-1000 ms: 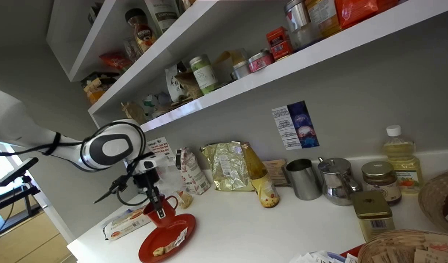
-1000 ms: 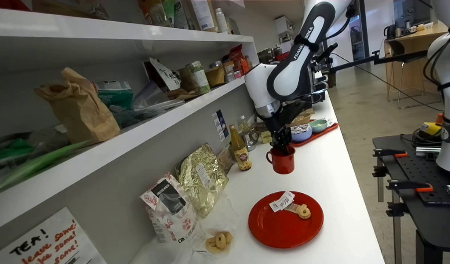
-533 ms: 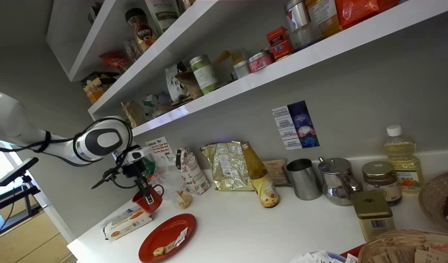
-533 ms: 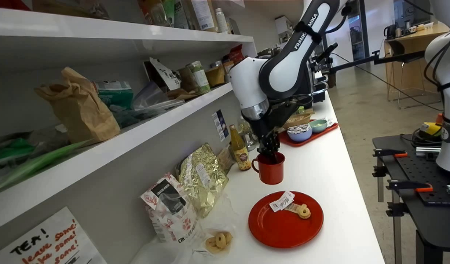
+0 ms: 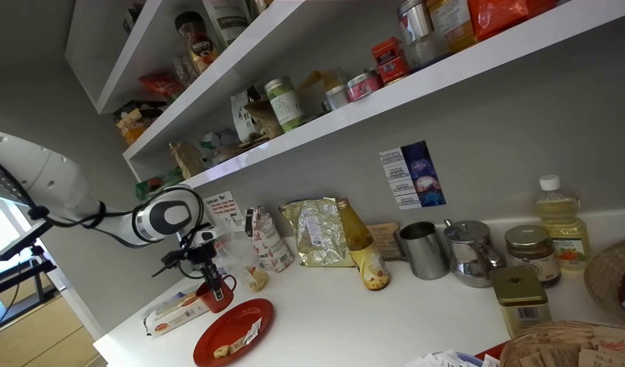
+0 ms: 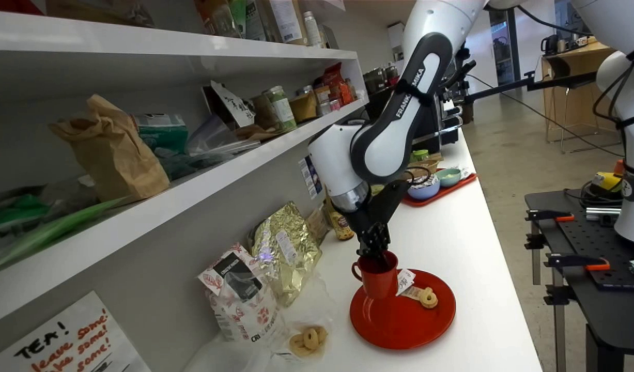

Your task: Put the orange cup on the orange plate

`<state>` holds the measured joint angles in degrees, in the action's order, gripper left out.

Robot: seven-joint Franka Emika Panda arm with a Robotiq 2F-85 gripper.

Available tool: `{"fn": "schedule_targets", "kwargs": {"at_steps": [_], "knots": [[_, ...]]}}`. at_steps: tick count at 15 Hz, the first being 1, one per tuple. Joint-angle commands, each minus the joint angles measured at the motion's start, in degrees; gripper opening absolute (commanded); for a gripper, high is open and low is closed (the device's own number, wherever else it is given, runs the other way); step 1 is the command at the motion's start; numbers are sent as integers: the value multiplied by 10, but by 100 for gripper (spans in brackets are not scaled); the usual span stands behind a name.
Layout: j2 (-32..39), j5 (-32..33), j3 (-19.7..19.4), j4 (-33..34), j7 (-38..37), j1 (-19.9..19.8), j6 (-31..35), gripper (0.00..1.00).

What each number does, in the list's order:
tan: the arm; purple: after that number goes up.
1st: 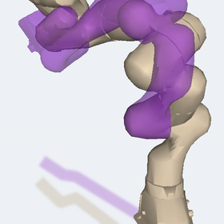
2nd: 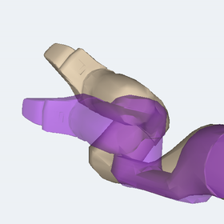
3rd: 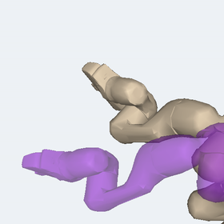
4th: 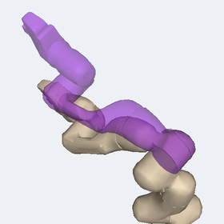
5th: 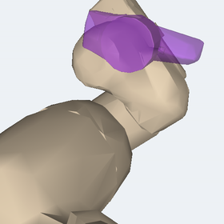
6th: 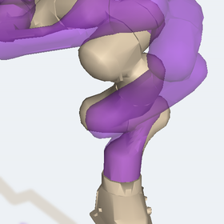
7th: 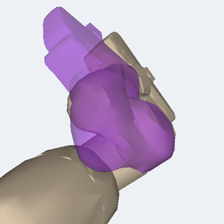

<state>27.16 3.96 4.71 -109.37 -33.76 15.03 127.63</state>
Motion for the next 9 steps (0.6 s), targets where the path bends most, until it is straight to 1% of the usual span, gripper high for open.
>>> {"fn": "schedule_targets", "kwargs": {"at_steps": [1,5,9], "knots": [[66,-6,-11,51,-5,13,-26,2],[102,-12,-19,69,1,11,-35,2],[113,-22,-24,83,9,3,-45,2]]}}
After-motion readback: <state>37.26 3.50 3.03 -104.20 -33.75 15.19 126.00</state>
